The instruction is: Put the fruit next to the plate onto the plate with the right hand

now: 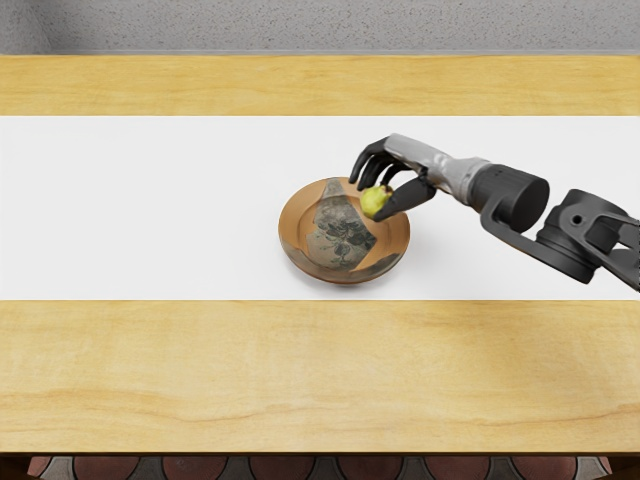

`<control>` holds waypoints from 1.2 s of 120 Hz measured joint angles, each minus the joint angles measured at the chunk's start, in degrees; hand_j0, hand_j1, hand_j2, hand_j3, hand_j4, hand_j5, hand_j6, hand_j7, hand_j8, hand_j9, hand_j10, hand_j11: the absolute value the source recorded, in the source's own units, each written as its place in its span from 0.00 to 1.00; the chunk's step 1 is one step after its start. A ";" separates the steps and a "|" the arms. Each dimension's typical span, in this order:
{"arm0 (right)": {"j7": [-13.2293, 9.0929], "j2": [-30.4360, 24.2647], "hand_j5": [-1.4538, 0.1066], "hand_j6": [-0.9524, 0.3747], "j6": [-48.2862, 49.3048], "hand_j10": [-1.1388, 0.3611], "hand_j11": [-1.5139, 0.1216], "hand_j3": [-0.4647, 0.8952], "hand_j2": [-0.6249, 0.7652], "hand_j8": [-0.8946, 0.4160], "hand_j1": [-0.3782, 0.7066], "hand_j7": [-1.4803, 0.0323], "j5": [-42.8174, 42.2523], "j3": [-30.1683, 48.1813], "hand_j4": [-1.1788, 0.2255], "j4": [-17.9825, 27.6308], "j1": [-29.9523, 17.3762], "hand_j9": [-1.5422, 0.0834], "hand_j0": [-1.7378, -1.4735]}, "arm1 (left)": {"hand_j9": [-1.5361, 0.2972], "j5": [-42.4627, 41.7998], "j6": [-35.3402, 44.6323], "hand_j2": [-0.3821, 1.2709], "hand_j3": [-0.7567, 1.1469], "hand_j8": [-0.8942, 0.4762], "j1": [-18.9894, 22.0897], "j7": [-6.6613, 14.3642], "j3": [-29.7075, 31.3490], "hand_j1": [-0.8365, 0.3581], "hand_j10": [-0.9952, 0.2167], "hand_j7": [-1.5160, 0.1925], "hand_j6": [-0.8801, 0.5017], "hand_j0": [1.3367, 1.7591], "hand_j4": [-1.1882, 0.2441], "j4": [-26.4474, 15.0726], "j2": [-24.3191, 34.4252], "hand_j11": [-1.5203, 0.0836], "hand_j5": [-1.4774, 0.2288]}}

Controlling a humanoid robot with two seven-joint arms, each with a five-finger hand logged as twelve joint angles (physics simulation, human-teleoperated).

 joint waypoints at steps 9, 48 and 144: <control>-0.01 0.64 0.39 0.23 0.00 0.40 0.41 0.34 0.64 0.30 0.61 0.42 -0.01 -0.02 0.38 0.31 -0.08 0.43 0.30 | 0.84 0.00 0.00 0.23 0.40 0.65 0.00 0.00 0.00 0.99 0.82 0.89 0.64 0.76 0.83 0.00 0.00 0.95 0.87; 0.17 2.97 0.39 0.23 -0.14 0.40 0.41 0.34 0.63 0.31 0.61 0.42 -0.02 -0.58 0.39 0.58 -1.37 0.43 0.30 | 0.84 0.00 0.00 0.23 0.40 0.65 0.00 0.00 0.00 0.99 0.82 0.89 0.64 0.76 0.83 0.00 0.00 0.95 0.87; -4.70 2.24 0.78 0.58 2.74 0.64 0.78 0.34 0.45 0.55 0.22 0.82 -0.04 3.48 0.71 1.15 -2.44 0.80 0.30 | 0.84 -0.01 0.00 0.23 0.40 0.65 0.00 0.00 0.00 0.99 0.82 0.89 0.64 0.76 0.83 0.00 0.00 0.95 0.87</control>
